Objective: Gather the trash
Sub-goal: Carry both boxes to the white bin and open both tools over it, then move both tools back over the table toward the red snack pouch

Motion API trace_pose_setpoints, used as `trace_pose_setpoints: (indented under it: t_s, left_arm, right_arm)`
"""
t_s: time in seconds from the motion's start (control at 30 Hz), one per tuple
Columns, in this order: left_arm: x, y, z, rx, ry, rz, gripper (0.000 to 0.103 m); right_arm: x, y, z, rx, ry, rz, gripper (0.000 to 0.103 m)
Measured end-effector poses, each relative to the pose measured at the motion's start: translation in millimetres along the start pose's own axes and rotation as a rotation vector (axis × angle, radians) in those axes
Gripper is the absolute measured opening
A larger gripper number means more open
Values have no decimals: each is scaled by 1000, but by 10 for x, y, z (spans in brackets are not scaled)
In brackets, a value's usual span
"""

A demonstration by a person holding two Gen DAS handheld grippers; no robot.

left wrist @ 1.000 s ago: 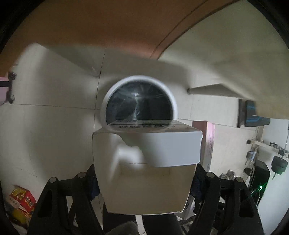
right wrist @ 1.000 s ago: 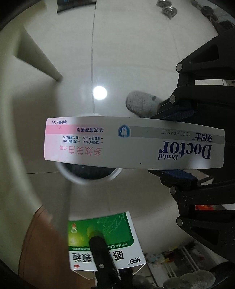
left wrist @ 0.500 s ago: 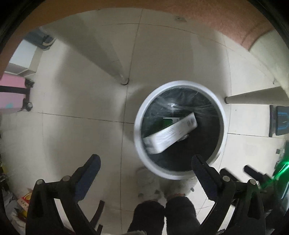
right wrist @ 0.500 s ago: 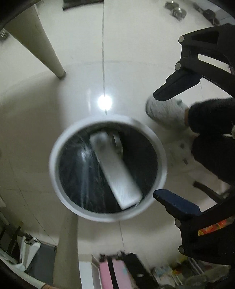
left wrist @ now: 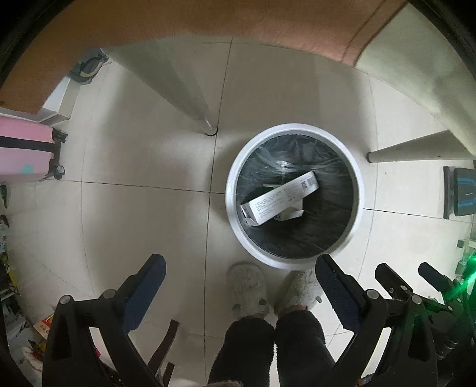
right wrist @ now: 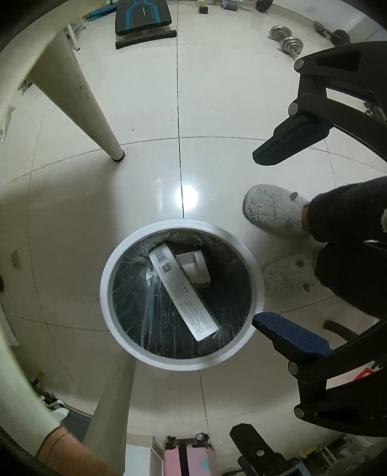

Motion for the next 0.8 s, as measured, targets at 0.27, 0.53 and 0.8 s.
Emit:
trace_pose_setpoints:
  t_s: [0.27,0.53,0.8]
  left_arm:
    - [-10,-517,-189,17,-7,-37,103]
    - [-82,-1391,-431,41,14,-56,103]
    - [-122,-2452,-629,111,46,-57,103]
  right_arm:
    - [9,-715,-110,62,-7,-9,100]
    - [-35,-1744,-302,101,4,-3,100]
    - [-143,-2962,-547,142,21,26,100]
Point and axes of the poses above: each gripper's, at about its wrist camera, not at the fingertips, and y roughly the way its jaws point, x to its right, z to its top, the point moved 10 cm from there along y, roughly the way its jaws point, and after that the axes turned 2 degrees about z, right-handed, at the moved point
